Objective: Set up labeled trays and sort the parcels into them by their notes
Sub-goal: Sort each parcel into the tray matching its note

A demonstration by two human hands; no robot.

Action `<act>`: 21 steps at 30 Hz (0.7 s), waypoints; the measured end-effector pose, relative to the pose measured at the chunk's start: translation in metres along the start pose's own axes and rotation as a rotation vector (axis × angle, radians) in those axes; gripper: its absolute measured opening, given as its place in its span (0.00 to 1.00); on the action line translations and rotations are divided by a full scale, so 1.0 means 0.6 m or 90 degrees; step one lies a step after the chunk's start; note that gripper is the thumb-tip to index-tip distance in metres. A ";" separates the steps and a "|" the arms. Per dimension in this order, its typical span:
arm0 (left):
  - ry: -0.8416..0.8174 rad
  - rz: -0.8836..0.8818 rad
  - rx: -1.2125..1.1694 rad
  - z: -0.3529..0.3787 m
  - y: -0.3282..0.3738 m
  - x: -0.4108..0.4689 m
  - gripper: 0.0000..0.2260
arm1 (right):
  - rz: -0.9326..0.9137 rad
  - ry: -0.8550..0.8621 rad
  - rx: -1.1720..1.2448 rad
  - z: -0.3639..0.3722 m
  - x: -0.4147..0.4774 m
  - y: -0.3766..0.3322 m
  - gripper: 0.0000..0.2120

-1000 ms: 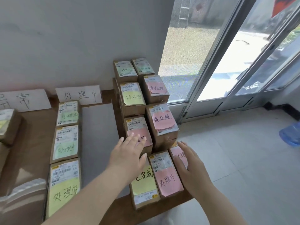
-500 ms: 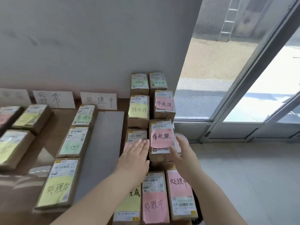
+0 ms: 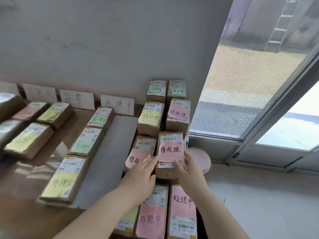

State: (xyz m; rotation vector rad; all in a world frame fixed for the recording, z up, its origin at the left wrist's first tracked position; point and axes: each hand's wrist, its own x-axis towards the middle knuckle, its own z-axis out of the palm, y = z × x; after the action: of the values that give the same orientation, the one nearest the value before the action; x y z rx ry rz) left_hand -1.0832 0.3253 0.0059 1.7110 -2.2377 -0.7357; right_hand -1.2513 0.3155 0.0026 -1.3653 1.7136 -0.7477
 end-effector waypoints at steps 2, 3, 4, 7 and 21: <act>0.032 0.011 -0.032 0.006 0.000 -0.008 0.25 | 0.001 0.016 0.053 -0.003 -0.011 0.006 0.19; 0.054 0.021 -0.048 0.008 0.002 -0.010 0.25 | 0.000 0.030 0.083 -0.005 -0.019 0.007 0.17; 0.079 0.039 -0.060 0.011 0.003 -0.012 0.24 | 0.002 0.042 0.116 -0.009 -0.029 0.006 0.14; 0.160 0.131 -0.029 0.006 0.018 -0.010 0.24 | -0.004 0.096 0.214 -0.024 -0.047 0.015 0.13; 0.147 0.291 0.041 -0.039 0.089 0.086 0.24 | -0.033 0.200 0.432 -0.135 0.028 -0.001 0.24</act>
State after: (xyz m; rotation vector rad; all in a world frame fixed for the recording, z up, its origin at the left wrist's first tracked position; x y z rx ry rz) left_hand -1.1319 0.2810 0.0474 1.1623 -2.3723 -0.3451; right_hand -1.3226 0.2965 0.0404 -0.8476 1.4422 -1.4725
